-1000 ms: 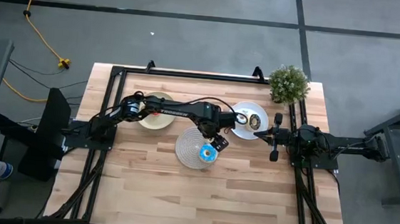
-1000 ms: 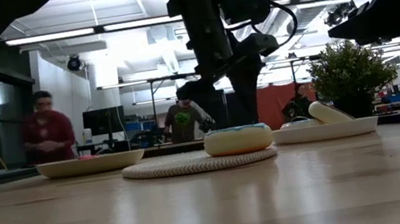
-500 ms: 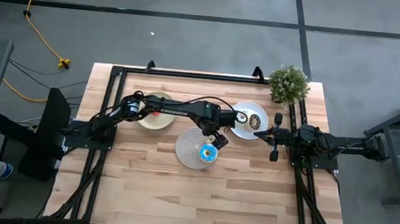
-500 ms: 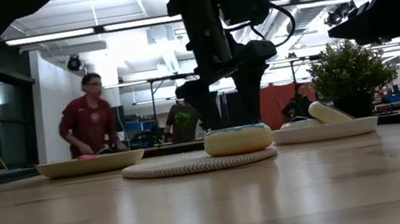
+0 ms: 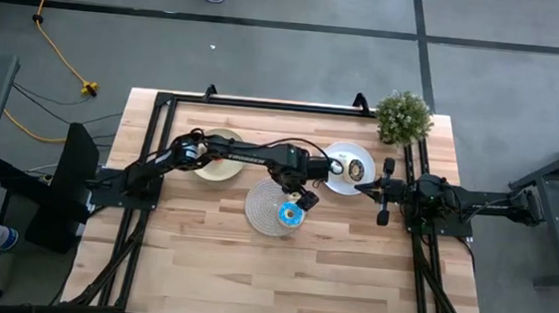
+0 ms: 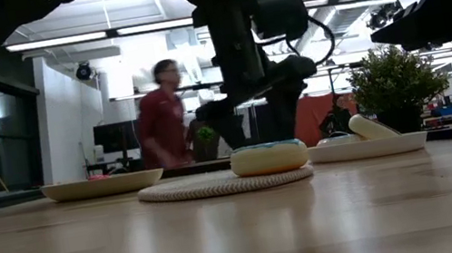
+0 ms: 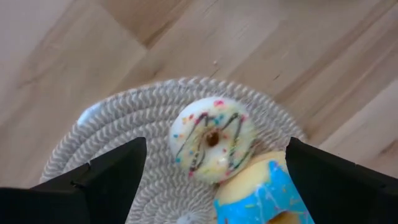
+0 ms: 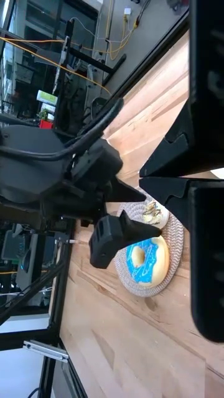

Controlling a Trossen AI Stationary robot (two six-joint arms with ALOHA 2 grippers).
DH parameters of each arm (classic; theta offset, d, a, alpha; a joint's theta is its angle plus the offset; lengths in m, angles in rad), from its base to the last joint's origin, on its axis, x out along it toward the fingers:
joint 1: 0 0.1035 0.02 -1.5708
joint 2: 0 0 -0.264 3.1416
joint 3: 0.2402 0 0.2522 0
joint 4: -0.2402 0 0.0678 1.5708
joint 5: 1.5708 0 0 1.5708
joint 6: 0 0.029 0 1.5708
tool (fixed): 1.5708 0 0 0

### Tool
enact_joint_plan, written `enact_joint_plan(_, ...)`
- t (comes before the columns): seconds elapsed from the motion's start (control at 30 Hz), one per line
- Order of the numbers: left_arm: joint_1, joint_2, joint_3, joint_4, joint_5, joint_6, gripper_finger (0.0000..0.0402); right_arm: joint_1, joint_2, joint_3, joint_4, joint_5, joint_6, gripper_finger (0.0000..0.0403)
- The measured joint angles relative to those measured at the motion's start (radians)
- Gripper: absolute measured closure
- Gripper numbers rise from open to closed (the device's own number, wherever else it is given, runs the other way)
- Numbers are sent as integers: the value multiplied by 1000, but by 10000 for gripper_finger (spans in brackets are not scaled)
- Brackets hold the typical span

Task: Pick & Place donuts
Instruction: Put the small white donut on the brown plate

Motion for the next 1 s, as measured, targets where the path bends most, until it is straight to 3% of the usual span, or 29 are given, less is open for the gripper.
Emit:
enact_joint_plan(0.3, 0, 19, 0, -1, 16, 0, 32, 0, 0, 0, 0, 0, 0, 402)
enact_joint_plan(1.0, 0, 19, 0, 9, 44, 0, 123, 0, 0, 0, 0, 0, 0, 402)
